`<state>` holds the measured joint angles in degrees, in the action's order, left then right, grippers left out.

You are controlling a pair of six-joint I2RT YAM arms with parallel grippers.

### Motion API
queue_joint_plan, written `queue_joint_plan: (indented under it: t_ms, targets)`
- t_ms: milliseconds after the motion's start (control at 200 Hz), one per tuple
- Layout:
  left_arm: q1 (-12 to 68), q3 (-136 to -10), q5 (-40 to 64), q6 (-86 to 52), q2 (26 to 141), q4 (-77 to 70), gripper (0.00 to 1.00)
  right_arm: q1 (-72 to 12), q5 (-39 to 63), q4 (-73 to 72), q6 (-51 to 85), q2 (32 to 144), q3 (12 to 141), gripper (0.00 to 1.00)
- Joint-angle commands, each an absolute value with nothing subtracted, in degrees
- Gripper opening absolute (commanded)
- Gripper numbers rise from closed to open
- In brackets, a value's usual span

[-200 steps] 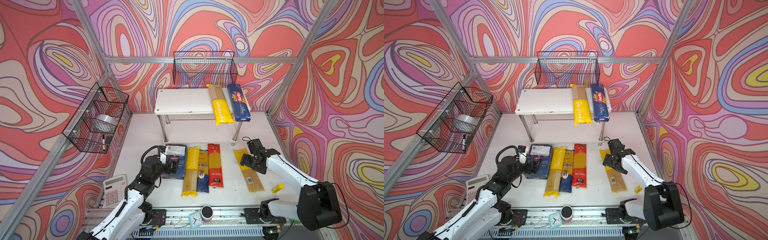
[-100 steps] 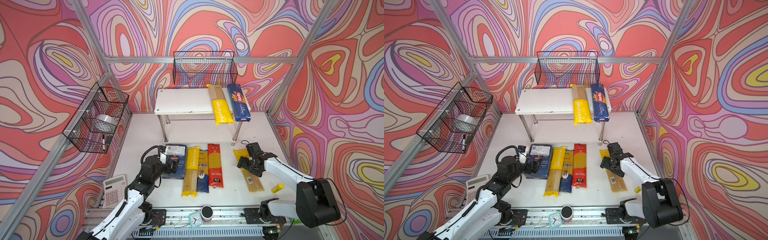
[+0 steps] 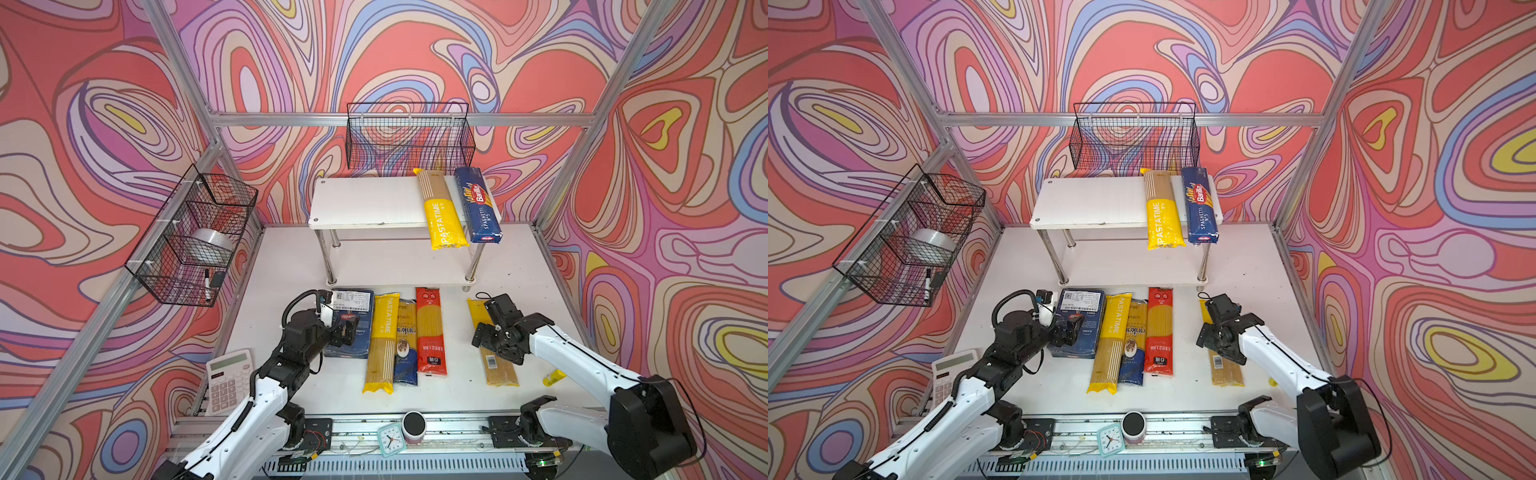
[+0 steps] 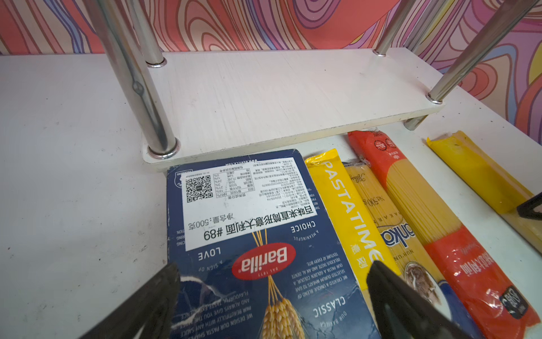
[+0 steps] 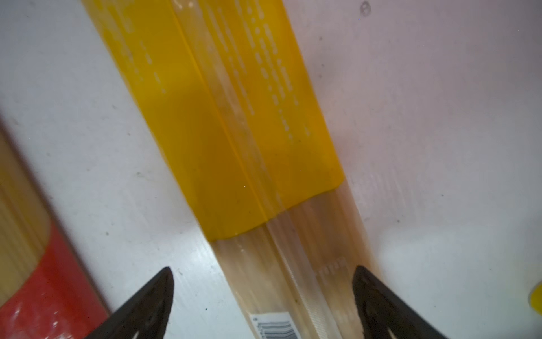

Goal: Arrange pasta packages on shelves
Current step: Move the pasta bag to the middle-right of the table, then pick up the pasta bag from the middle-right of the table.

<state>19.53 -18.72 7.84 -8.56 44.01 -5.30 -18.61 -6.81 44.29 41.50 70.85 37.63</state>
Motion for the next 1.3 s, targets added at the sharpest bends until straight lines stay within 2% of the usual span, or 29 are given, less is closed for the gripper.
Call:
queue_joint_plan:
  t_ms: [0,346,651,786,911,1032,1157,1292]
  targets:
    - [19.82,-20.21,7.75,-8.09,43.89,-4.27,1.00,-19.00,-12.23,43.94,41.42,72.86,40.31,0.98]
    - [19.81,-20.12,7.73,-8.09,43.59,-4.22,1.00,-18.98,-12.47,40.33,38.34,82.89,42.42,0.98]
    - [19.80,-20.10,7.89,-8.00,43.68,-4.32,1.00,-18.98,-12.15,38.78,39.73,82.07,40.28,0.98]
    - [19.75,-20.13,7.83,-8.06,43.62,-4.33,1.00,-19.01,-5.34,35.66,40.25,81.41,38.51,0.95]
    - [19.83,-20.09,7.50,-8.17,43.76,-4.32,1.00,-22.08,2.81,32.01,44.88,75.55,34.73,0.91]
    - [19.84,-20.30,7.66,-8.09,44.03,-4.32,1.00,-25.53,-2.44,38.29,46.67,71.45,35.90,0.92]
    - [19.80,-20.30,7.75,-8.09,44.12,-4.36,1.00,-25.56,-10.89,42.97,46.51,71.36,36.99,0.98]
    - [19.77,-20.30,7.69,-8.09,44.13,-4.36,1.00,-25.50,-10.99,41.11,45.84,75.87,37.30,0.98]
